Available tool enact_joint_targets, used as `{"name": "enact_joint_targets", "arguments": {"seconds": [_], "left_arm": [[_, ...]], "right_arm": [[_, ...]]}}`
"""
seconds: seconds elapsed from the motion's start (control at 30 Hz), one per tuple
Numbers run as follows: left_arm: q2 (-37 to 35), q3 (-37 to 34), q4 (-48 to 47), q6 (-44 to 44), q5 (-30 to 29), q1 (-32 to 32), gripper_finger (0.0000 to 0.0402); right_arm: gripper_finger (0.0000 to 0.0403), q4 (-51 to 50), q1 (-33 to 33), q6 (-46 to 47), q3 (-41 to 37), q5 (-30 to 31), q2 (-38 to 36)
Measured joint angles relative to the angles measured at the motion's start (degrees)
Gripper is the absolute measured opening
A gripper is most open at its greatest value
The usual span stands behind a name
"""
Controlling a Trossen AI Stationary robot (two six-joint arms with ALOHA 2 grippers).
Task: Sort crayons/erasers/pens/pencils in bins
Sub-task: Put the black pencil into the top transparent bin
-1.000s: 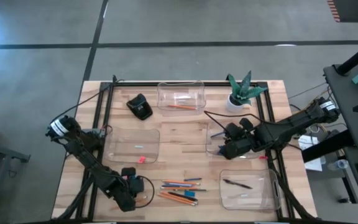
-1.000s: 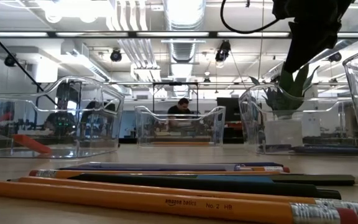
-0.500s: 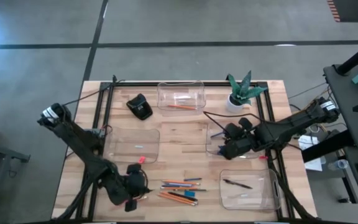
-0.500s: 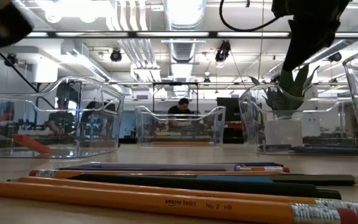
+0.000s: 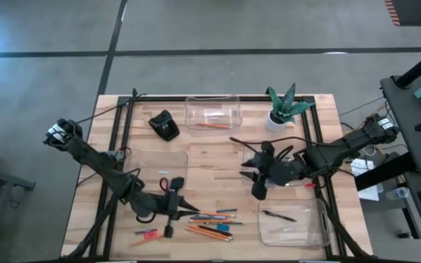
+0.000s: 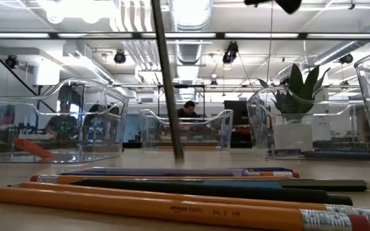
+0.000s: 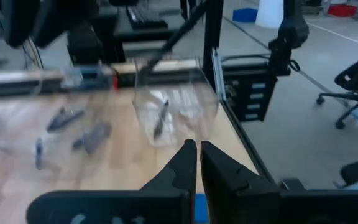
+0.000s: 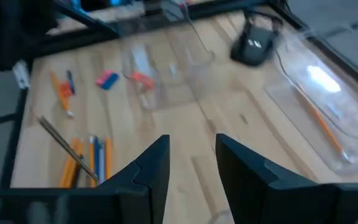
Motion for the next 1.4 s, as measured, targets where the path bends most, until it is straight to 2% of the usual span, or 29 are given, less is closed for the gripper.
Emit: {"name": "enact_joint_targets", "arguments": {"seconds": [0.1, 0.23, 0.47, 0.53, 0.6, 0.77, 0.87, 1.1, 1.4], "left_arm": [[-0.07, 0.39, 0.26, 2.52, 0.06, 1.35, 0.0005], [-0.09, 0.43, 0.09, 2.59, 0.07, 2.51, 0.0002], [-0.11, 0.39, -0.21, 2.61, 0.10, 3.49, 0.0001], [-0.11, 0.38, -0.20, 2.56, -1.59, 4.02, 0.0001], [-0.11, 0.38, -0.22, 2.60, -7.51, 4.87, 0.0001], [-0.15, 0.37, -0.26, 4.42, -28.96, 7.41, 0.0001], [-0.15, 0.37, -0.22, 9.17, -35.29, 8.53, 0.0001], [0.17, 0.49, -0.34, 13.49, -35.82, 10.50, 0.0001], [0.17, 1.99, -0.13, 13.03, -35.93, 11.26, 0.0002]], "right_arm": [[0.0123, 2.00, 0.75, -1.16, 0.86, -0.01, 0.80], [0.0123, 1.98, 0.98, -1.24, 1.17, -2.47, 2.29], [0.0123, 1.91, 0.99, -1.13, 0.81, -3.36, 5.54], [0.0123, 1.93, 0.99, -0.89, 0.81, -3.90, 6.77], [0.0123, 1.85, 0.98, -0.91, 0.81, -3.91, 8.09], [0.0123, 1.52, 0.97, -1.18, 0.83, -3.92, 10.48], [0.0123, 1.45, 0.97, -1.22, 0.83, -3.92, 11.58], [0.0123, 1.50, 0.55, -0.19, 0.83, -3.92, 12.93], [0.0123, 4.00, -1.53, 13.21, 0.94, -3.94, 14.75]]}}
